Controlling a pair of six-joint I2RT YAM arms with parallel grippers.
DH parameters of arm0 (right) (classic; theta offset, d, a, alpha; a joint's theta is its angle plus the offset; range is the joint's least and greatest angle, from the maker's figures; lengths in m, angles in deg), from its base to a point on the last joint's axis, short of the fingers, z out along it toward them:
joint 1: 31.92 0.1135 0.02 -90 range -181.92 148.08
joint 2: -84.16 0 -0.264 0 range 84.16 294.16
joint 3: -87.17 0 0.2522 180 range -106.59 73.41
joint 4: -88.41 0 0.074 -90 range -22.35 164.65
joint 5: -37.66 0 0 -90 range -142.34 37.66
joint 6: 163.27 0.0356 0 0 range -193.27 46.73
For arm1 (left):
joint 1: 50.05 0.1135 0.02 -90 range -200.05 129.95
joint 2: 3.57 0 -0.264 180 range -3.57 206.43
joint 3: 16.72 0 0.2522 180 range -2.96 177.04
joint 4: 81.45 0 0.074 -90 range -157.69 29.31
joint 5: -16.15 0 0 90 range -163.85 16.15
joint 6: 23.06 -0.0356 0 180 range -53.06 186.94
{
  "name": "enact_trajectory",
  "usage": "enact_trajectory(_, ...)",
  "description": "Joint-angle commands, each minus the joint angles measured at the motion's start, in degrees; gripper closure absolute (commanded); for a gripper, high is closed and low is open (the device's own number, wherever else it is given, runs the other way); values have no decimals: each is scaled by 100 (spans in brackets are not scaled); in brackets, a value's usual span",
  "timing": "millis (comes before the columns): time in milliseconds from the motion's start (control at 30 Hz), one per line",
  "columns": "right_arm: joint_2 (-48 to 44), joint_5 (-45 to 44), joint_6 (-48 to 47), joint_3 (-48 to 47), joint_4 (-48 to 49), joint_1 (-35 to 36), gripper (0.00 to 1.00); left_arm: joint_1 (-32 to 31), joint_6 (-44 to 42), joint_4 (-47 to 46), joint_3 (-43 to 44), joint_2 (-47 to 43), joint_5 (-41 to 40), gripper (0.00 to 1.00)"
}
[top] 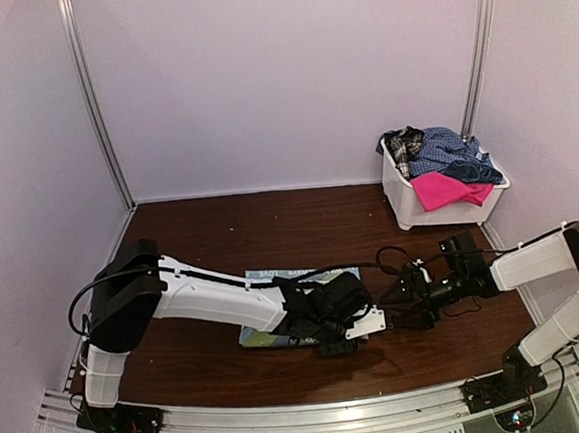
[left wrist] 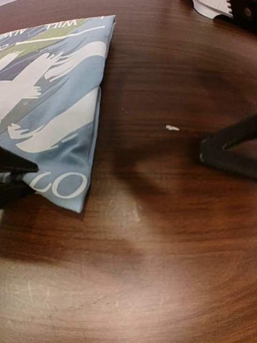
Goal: Fold and stack the mixed laundry pile
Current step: Pick up the square-folded T-shirt from the center of the board.
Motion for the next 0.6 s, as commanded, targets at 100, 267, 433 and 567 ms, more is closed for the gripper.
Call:
enact_trajectory(100,429,139,874,221,1405,-10,10,54,367,-527,-104,-473,190,100)
enact_trajectory(267,700,135,1380,136,2082,152,11,179,530,-641,-305,-740,216,100)
enact_trajectory(433,1069,30,1704,-132,2412,527,12,193,499,-649,-386,-824,220,100)
enact_trajectory(567,1451,-64,2222,-181,3059,832,15,193,520,-738,-437,-908,219,100)
